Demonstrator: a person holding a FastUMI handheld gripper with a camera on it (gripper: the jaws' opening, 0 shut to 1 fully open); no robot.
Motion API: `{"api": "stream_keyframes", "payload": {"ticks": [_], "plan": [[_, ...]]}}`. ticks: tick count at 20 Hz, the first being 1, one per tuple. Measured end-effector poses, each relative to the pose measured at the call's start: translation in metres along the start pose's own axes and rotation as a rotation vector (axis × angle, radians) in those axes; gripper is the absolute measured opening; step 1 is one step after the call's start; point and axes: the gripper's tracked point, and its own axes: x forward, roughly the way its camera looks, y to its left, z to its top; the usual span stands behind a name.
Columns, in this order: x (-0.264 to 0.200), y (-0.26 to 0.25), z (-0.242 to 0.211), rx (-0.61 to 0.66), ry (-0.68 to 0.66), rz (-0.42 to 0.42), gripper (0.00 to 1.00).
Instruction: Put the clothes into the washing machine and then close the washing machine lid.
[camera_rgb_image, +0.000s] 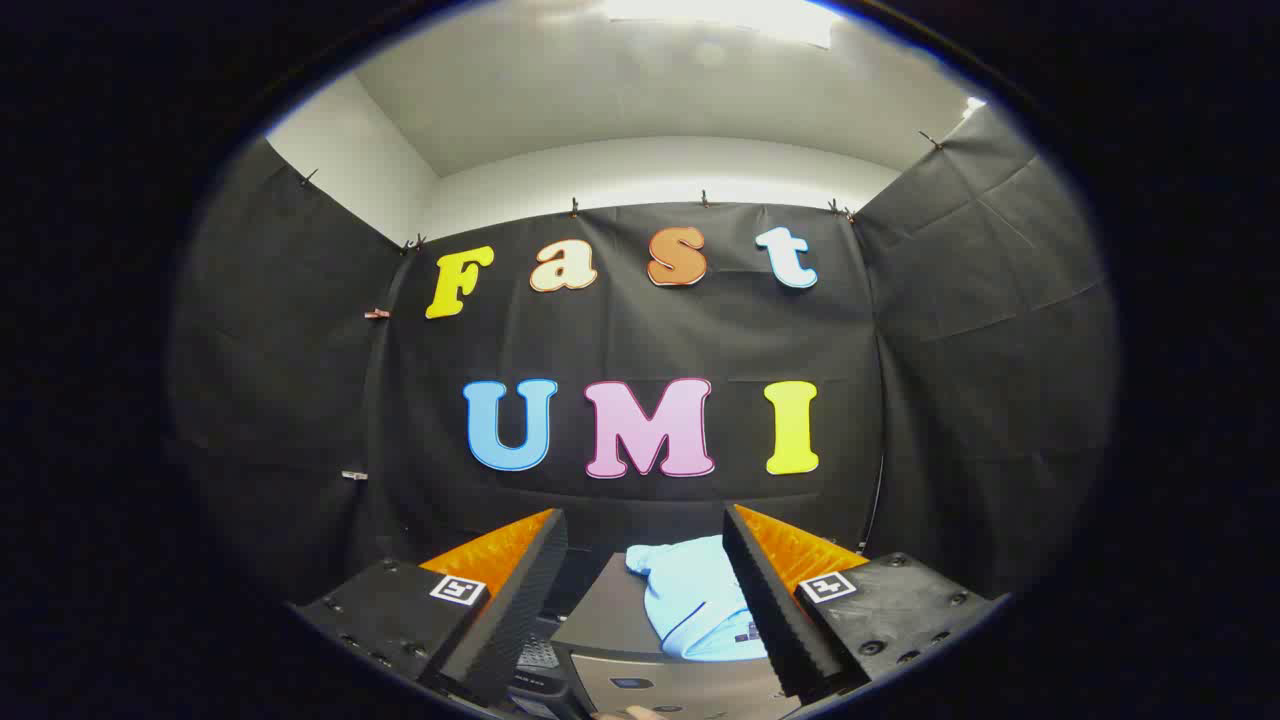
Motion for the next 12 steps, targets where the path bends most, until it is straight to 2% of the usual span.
{"api": "stream_keyframes", "payload": {"ticks": [12], "plan": [[-0.006, -0.004, 0.012, -0.010, -0.029, -0.003, 0.98]]}}
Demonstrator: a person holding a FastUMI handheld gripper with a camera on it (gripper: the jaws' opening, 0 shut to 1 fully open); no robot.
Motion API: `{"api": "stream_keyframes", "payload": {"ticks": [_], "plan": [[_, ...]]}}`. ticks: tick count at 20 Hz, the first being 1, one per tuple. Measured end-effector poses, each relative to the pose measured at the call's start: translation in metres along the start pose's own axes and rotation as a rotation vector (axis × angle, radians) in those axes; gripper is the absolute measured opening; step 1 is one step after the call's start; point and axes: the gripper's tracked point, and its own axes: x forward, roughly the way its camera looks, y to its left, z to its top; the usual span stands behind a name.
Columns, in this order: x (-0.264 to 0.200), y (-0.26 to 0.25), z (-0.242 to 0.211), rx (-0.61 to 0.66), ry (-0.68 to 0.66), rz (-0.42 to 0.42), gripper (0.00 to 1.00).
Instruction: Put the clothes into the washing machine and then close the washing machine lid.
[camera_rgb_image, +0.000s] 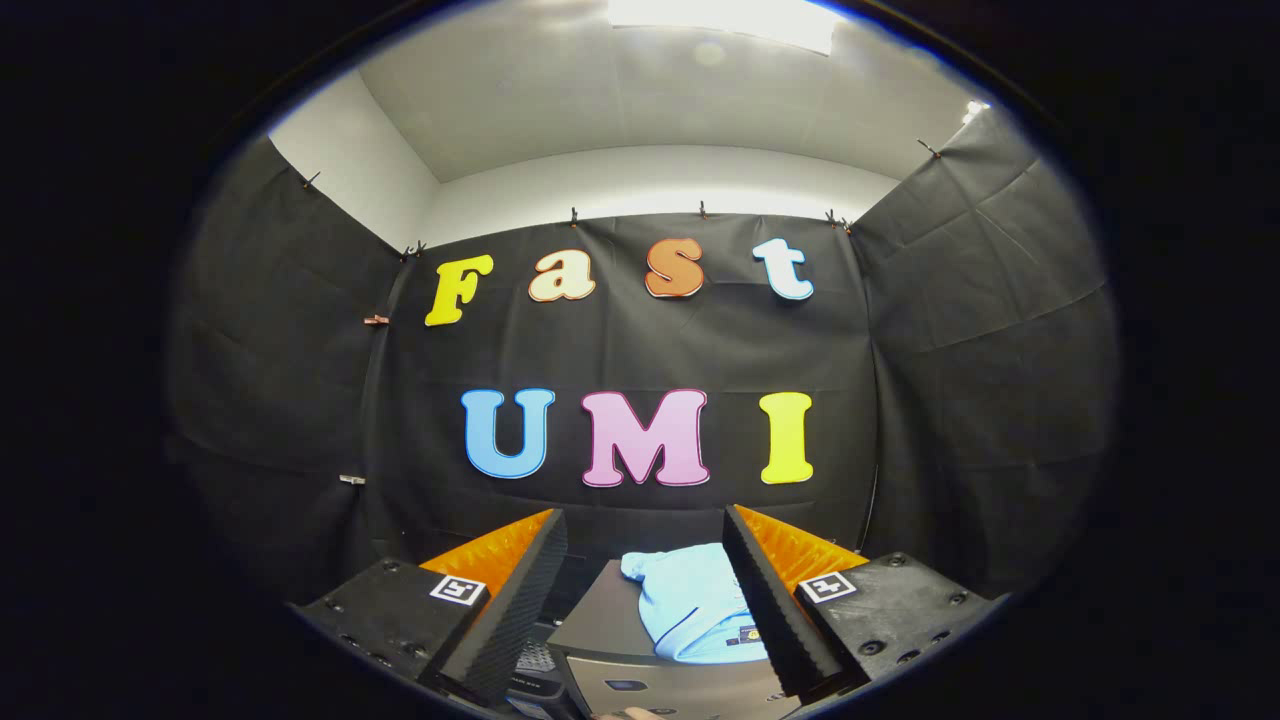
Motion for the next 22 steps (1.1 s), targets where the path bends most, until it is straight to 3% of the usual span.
{"api": "stream_keyframes", "payload": {"ticks": [11, 22], "plan": [[0.006, -0.008, -0.007, 0.006, 0.024, 0.003, 0.98], [0.067, -0.025, 0.010, 0.001, 0.064, 0.007, 0.98]]}}
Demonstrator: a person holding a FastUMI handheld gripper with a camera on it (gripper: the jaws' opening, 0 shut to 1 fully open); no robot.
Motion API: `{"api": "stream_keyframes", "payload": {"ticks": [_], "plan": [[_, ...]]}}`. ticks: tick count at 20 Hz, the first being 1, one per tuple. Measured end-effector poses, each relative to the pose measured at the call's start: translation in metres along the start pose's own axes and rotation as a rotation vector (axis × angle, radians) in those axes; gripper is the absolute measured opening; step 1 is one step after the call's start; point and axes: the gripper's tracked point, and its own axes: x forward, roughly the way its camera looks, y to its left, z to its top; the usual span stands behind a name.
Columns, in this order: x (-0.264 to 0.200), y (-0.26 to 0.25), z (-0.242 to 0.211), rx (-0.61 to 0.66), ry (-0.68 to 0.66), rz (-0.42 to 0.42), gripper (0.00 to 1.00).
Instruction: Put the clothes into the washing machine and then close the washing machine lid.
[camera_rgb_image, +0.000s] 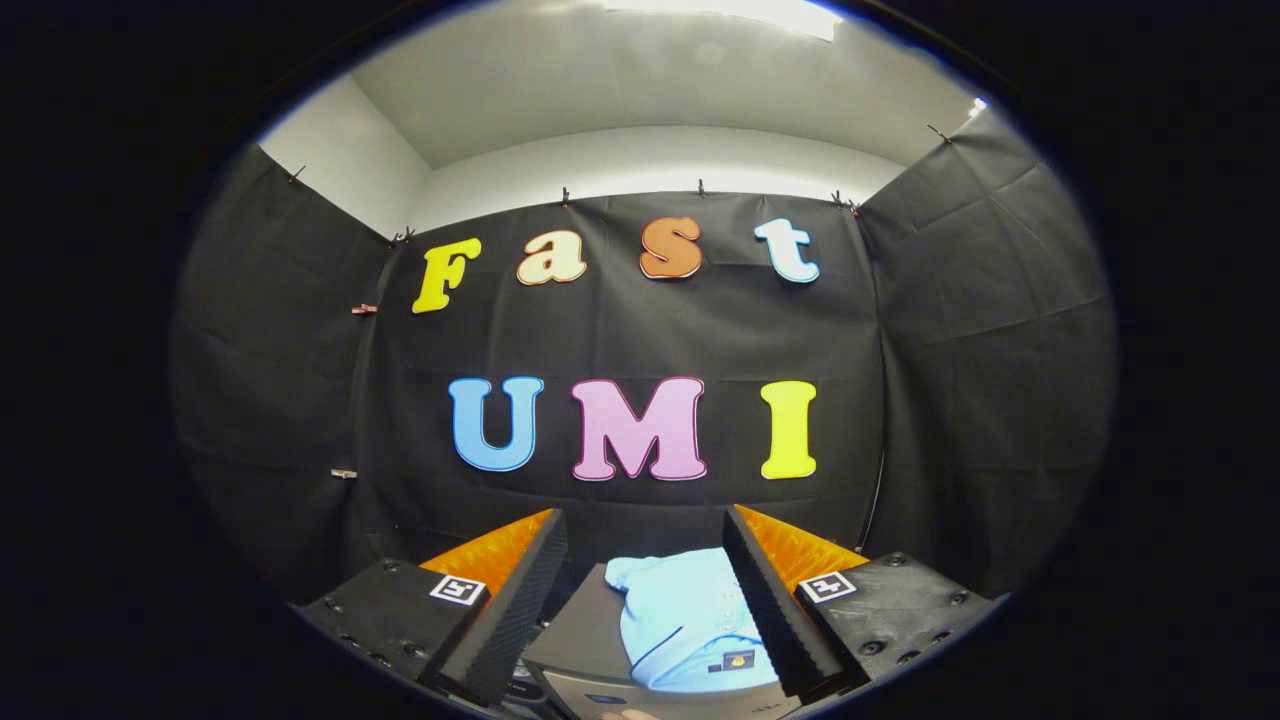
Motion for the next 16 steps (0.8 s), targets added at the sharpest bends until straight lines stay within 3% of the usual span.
{"api": "stream_keyframes", "payload": {"ticks": [9, 16], "plan": [[0.070, -0.026, 0.007, 0.033, 0.077, -0.046, 0.98], [0.123, -0.051, -0.031, 0.056, 0.238, -0.089, 0.99]]}}
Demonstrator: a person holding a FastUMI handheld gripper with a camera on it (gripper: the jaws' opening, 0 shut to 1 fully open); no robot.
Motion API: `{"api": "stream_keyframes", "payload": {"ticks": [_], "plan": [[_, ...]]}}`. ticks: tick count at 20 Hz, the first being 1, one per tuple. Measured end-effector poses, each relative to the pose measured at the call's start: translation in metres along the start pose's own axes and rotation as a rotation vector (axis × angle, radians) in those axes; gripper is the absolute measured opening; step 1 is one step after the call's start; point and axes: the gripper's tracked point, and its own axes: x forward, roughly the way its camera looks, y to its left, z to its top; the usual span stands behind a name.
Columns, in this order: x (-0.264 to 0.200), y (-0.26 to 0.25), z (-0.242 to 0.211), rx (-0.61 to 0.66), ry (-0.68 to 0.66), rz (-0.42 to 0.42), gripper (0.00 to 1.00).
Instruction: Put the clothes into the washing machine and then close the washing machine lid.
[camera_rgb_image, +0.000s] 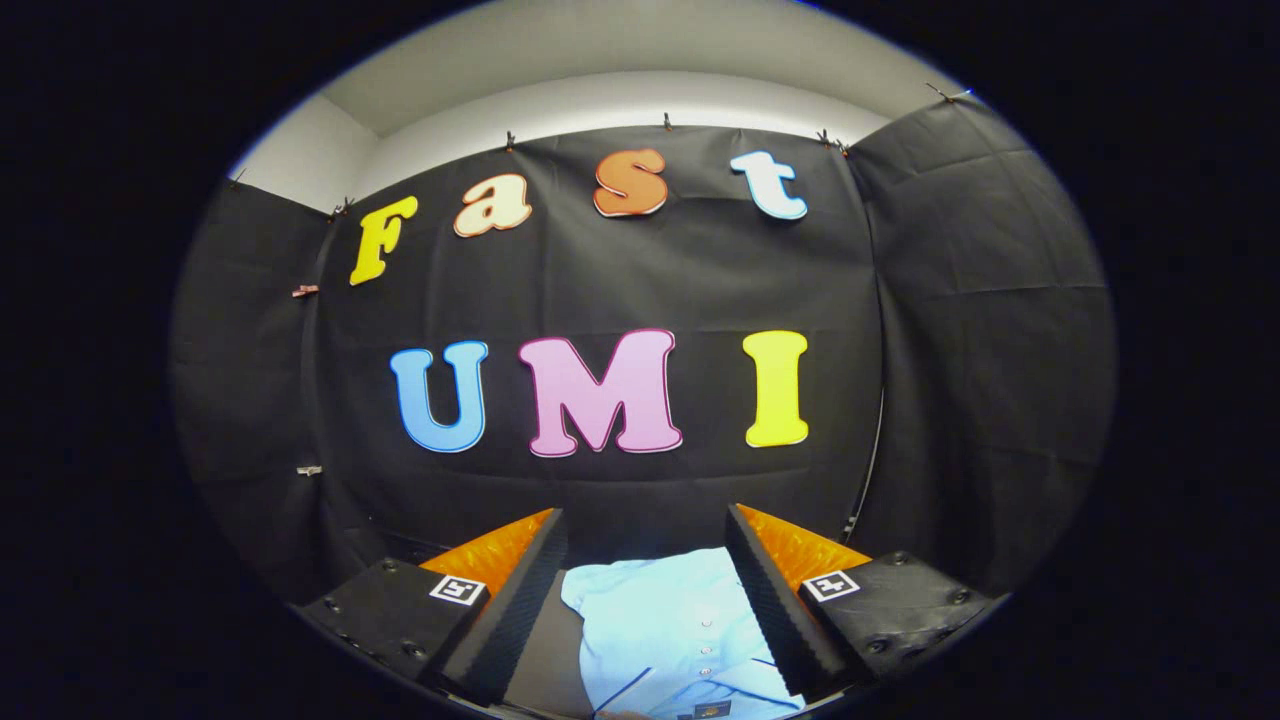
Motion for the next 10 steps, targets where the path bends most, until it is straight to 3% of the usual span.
{"api": "stream_keyframes", "payload": {"ticks": [10], "plan": [[0.080, -0.025, -0.069, 0.005, 0.241, -0.065, 0.98]]}}
